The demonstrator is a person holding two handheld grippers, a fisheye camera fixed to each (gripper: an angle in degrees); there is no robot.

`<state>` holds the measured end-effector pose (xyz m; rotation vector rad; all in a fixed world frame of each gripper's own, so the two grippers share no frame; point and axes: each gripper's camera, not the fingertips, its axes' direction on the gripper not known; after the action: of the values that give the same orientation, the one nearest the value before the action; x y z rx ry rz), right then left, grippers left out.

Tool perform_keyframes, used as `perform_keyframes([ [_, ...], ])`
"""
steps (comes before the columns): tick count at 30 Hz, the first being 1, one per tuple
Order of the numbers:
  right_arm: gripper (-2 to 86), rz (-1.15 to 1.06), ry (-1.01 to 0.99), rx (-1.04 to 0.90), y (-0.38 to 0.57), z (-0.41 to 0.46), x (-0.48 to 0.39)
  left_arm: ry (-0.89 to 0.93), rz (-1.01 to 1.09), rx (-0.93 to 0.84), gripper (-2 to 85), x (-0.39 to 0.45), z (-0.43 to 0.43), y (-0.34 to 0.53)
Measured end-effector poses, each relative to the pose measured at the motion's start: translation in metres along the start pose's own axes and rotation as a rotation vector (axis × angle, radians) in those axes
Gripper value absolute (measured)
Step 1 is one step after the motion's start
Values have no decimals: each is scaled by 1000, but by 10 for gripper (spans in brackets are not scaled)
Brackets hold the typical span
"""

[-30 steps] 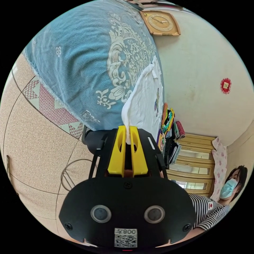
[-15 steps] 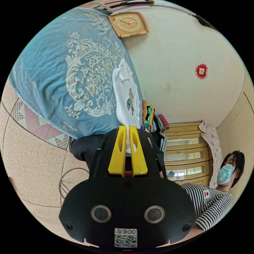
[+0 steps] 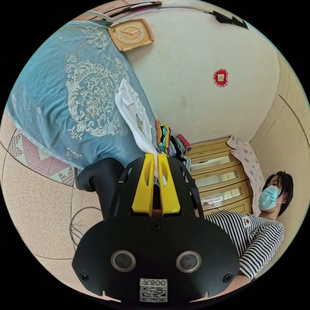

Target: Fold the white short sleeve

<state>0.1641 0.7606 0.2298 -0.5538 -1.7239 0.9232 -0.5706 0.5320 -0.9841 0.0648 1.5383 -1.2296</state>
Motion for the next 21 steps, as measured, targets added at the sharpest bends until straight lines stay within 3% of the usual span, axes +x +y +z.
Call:
perform_keyframes([
  [12, 10, 29, -64, -50, 78, -7, 3, 26, -36, -18, 23, 12, -28, 63],
  [21, 9, 42, -100, 3, 98, -24, 0, 76, -35, 4, 22, 14, -17, 55],
])
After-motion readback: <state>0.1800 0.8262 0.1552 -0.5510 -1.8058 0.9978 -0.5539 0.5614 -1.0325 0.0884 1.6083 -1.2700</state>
